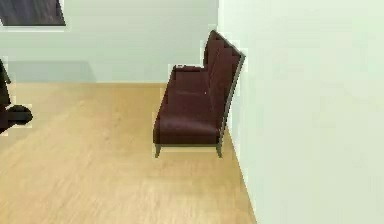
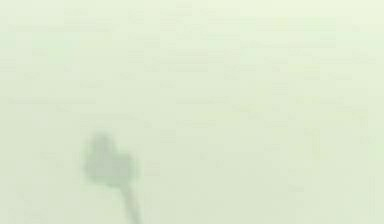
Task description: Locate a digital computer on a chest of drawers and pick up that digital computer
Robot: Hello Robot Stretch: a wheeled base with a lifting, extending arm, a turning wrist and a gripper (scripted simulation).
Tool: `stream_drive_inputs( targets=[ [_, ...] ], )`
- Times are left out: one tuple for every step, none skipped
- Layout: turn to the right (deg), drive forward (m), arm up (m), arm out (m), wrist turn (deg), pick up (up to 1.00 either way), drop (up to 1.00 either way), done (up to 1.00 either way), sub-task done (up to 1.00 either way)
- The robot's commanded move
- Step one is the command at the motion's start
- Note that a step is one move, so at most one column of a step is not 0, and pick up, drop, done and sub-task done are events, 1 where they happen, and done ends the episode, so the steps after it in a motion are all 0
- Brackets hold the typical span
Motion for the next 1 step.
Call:
stream_drive_inputs(
  targets=[
    [-45.0,0.0,0.0,0.0,0.0,0.0,0.0,0.0,0.0]
  ],
)
